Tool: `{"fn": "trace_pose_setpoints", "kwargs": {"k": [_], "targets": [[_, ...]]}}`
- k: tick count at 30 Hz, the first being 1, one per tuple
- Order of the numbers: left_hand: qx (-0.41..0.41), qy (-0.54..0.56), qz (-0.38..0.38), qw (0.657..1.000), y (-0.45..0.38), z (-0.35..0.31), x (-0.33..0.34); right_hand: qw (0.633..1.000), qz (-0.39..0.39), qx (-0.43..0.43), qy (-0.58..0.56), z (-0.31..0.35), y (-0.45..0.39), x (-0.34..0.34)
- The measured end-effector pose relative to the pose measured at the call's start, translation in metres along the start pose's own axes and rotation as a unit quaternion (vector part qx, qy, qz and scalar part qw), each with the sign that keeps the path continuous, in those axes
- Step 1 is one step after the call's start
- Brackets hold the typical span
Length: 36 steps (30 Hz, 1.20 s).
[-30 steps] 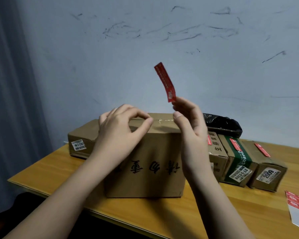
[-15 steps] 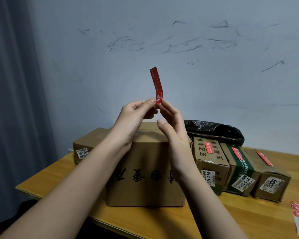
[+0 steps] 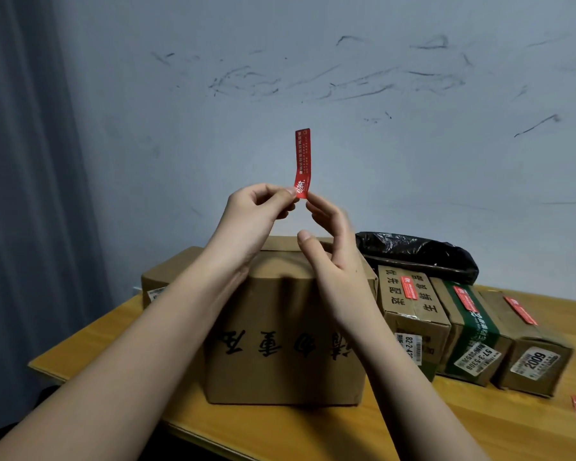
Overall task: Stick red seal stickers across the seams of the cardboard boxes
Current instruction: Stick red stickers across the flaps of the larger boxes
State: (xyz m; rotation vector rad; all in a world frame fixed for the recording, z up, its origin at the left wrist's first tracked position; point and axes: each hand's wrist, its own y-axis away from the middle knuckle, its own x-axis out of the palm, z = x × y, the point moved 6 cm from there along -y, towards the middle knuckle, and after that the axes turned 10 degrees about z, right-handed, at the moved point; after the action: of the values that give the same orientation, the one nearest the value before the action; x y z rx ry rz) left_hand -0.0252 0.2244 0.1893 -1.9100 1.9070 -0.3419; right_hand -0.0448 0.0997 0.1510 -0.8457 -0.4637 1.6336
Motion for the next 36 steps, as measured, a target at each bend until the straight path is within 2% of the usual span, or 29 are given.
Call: {"fn": "trace_pose_setpoints", "kwargs": {"k": [4,8,10,12,15,17,21,28,32,36], "targets": [[0.025,-0.042,-0.012,0.999,-0.004,-0.001,-0.004,0.986,-0.023,0.006,0.165,-0.006,-0.001,-0.005],[0.049,-0.164,-0.014,0.985,-0.013,0.001,-0.014,0.962,-0.079,0.014,0.262,-0.004,-0.002,-0.025],[0.047,-0.258,0.033,0.964,-0.019,0.001,-0.017,0.964,-0.089,0.040,0.247,-0.005,-0.010,-0.040],[0.049,-0.334,0.094,0.937,-0.023,0.001,-0.016,0.976,-0.102,0.076,0.180,-0.008,-0.022,-0.057],[0.059,-0.384,0.144,0.910,-0.026,0.002,-0.016,0.986,-0.117,0.110,0.055,-0.010,-0.038,-0.077],[0.055,-0.395,0.163,0.902,-0.029,0.005,-0.016,0.988,-0.082,0.131,0.027,-0.014,-0.047,-0.077],[0.044,-0.385,0.179,0.904,-0.035,0.012,-0.018,0.984,-0.003,0.162,0.077,-0.026,-0.058,-0.064],[0.024,-0.370,0.180,0.911,-0.045,0.023,-0.027,0.981,0.032,0.161,0.100,-0.040,-0.065,-0.054],[-0.002,-0.335,0.157,0.929,-0.051,0.031,-0.032,0.979,0.044,0.165,0.114,-0.044,-0.070,-0.052],[-0.036,-0.326,0.183,0.927,-0.057,0.039,-0.032,0.965,0.095,0.194,0.150,-0.047,-0.073,-0.047]]}}
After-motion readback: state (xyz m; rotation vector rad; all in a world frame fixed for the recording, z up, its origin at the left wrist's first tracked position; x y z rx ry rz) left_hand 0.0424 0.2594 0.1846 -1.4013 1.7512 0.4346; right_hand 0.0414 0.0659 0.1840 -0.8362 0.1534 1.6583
